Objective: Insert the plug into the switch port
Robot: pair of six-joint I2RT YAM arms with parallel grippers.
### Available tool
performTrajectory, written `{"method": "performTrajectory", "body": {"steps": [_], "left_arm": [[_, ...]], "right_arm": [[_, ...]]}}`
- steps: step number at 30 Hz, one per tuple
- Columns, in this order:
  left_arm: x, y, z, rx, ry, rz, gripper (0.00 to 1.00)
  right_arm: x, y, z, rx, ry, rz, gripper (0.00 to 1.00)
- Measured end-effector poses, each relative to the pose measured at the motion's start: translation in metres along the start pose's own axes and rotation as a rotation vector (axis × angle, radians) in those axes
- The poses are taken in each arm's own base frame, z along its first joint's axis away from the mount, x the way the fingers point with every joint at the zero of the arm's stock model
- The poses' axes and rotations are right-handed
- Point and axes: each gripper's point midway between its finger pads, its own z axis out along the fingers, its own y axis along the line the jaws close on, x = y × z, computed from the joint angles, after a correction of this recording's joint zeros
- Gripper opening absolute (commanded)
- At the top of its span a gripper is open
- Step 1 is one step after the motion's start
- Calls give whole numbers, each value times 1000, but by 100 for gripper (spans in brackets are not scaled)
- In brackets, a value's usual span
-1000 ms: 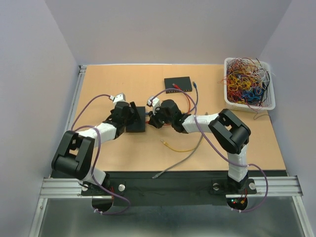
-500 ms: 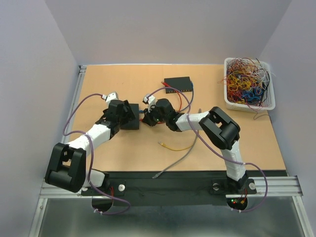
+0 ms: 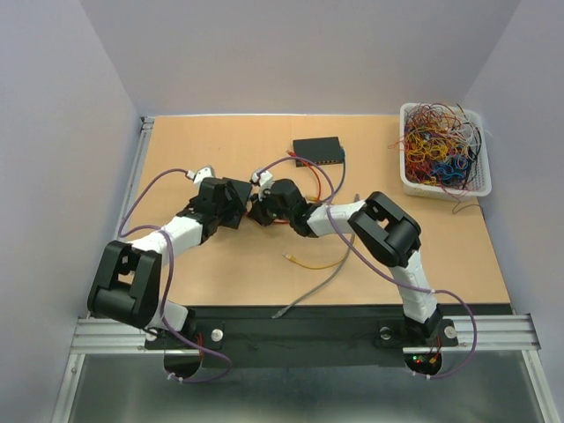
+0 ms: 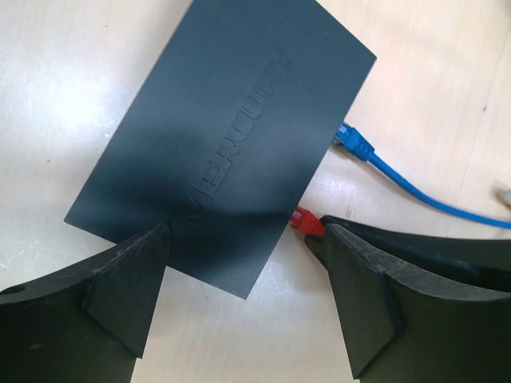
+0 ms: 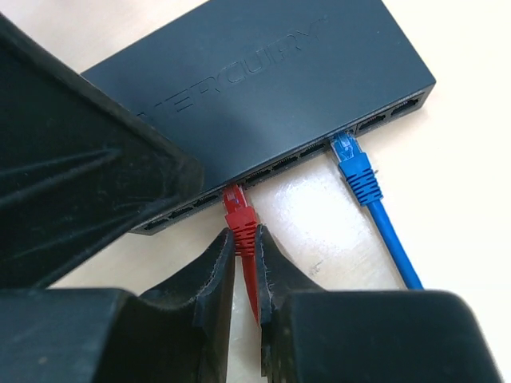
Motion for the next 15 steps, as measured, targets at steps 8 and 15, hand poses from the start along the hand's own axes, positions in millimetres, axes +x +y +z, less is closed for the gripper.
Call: {"method": "performTrajectory", "body": {"steps": [8,15], "left_arm": [[-18,3,-25,-17,-54,-45,90],[-73,-7,-76,4,-215,-94,90]], "right_arm": [[-16,-5,32,60,-44,82,4],[-76,-5,121,35,-178,156,69]]}}
